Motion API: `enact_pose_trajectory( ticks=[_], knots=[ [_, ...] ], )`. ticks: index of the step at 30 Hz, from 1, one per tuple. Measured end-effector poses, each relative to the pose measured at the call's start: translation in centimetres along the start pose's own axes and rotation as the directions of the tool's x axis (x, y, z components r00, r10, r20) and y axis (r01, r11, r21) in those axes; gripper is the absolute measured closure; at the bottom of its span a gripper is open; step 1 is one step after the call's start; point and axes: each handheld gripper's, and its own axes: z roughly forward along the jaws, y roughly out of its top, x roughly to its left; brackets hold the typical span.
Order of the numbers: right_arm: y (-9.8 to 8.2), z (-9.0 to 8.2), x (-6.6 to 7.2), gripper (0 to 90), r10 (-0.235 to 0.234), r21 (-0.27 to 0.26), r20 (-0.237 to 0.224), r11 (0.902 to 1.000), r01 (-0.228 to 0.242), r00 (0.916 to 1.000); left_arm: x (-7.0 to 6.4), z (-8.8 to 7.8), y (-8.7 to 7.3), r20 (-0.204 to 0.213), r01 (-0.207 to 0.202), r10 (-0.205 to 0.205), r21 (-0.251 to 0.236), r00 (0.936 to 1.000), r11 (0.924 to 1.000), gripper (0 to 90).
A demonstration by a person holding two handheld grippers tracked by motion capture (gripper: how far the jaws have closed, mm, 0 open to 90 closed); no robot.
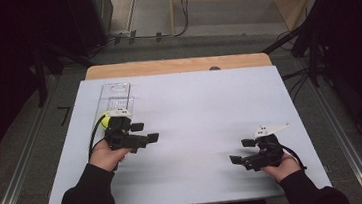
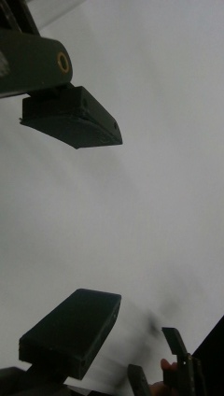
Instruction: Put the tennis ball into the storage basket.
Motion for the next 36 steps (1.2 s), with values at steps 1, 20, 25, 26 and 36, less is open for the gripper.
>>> enact_pose_trajectory(
  ticks=[1,20,25,26,36],
  knots=[
    [0.0,0.0,0.0,12.2,-0.001,0.001,-0.002,1.0000,0.001,1.0000,-0.1,0.1,-0.4,0.000,-0.006,0.006,0.015,1.0000,0.9999,20.6],
    [0.0,0.0,0.0,12.2,0.000,0.003,0.004,1.0000,0.000,1.0000,-1.1,-0.5,-3.2,0.006,-0.045,0.045,0.022,0.9990,0.9987,20.8],
    [0.0,0.0,0.0,12.2,-0.001,0.003,0.006,1.0000,0.001,1.0000,-1.3,-0.5,-4.1,0.010,-0.057,0.057,0.033,0.9983,0.9978,20.8],
    [0.0,0.0,-0.1,12.2,-0.001,0.003,0.004,1.0000,0.001,1.0000,-1.3,-0.5,-4.2,0.010,-0.060,0.059,0.032,0.9982,0.9977,20.8],
    [0.0,0.1,-0.1,12.2,-0.001,0.005,0.005,1.0000,0.001,1.0000,-1.7,-0.5,-5.5,0.020,-0.116,0.115,0.036,0.9932,0.9926,20.8]
  ],
)
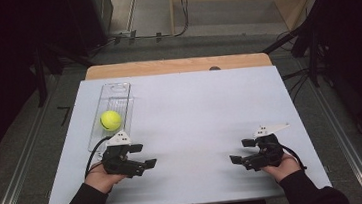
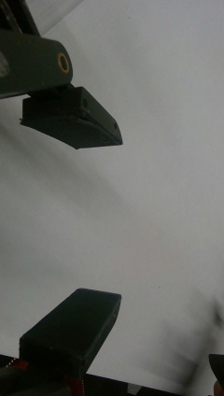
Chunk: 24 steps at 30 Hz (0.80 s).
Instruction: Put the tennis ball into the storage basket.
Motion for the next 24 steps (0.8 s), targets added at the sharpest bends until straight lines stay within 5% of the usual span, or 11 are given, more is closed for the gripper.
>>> enact_pose_trajectory(
  ticks=[24],
  knots=[
    [0.0,0.0,0.0,12.2,-0.001,0.003,0.002,1.0000,0.001,1.0000,-0.7,-1.3,-2.6,-0.024,-0.003,0.002,-0.010,0.9997,0.9999,20.9]
  ],
)
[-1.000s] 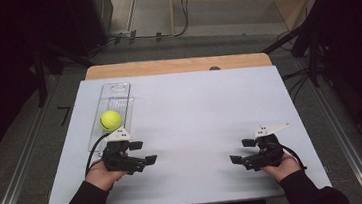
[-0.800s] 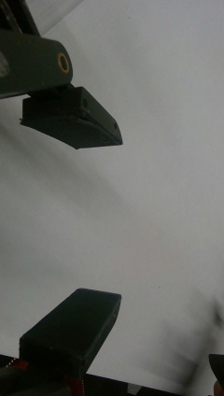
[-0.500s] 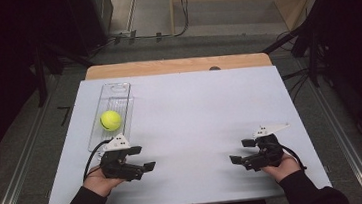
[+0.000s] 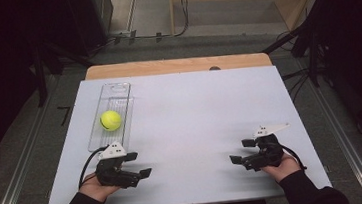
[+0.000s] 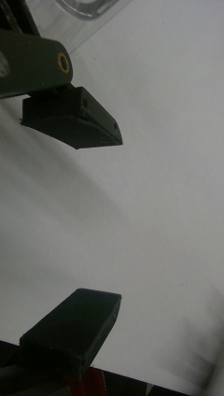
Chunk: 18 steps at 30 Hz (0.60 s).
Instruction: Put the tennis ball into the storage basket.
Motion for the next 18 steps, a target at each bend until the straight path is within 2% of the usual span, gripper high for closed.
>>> enact_pose_trajectory(
  ticks=[9,18],
  knots=[
    [-0.01,0.04,0.03,13.1,0.004,0.001,-0.002,1.0000,-0.004,1.0000,0.22,-0.24,-0.54,-0.026,0.015,-0.016,-0.014,0.9995,0.9998,20.9],
    [0.00,0.00,0.03,13.2,0.005,-0.001,-0.005,1.0000,-0.005,1.0000,0.26,-0.52,-0.57,-0.045,0.012,-0.013,-0.024,0.9989,0.9996,20.9]
  ],
)
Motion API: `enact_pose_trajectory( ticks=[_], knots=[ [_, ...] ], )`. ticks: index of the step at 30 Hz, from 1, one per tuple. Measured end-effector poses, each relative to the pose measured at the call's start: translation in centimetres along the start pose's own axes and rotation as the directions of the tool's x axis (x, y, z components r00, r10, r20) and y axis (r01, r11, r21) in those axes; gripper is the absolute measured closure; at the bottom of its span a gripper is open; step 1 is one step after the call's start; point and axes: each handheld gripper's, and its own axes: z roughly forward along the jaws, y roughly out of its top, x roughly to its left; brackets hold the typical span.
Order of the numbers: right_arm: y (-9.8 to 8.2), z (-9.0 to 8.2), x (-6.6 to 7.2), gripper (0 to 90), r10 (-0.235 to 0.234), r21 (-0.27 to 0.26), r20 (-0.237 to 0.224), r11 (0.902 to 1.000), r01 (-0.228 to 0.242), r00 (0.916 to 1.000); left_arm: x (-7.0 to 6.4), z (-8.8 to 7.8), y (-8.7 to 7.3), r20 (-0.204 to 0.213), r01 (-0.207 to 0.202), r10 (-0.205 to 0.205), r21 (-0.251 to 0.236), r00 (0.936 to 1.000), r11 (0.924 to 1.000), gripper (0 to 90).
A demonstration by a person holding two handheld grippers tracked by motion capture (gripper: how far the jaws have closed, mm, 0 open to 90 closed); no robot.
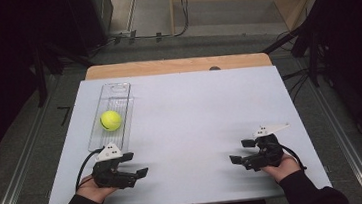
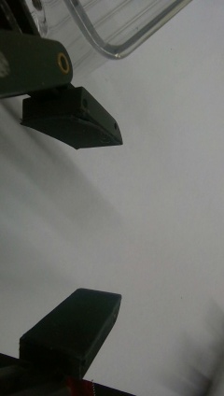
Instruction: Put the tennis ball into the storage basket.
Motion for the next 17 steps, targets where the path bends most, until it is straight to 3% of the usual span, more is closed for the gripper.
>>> enact_pose_trajectory(
  ticks=[17],
  knots=[
    [0.00,0.08,0.02,13.2,0.001,0.001,-0.003,1.0000,-0.001,1.0000,0.17,-0.06,-0.25,0.002,0.010,-0.010,-0.002,0.9999,0.9999,20.9]
  ],
)
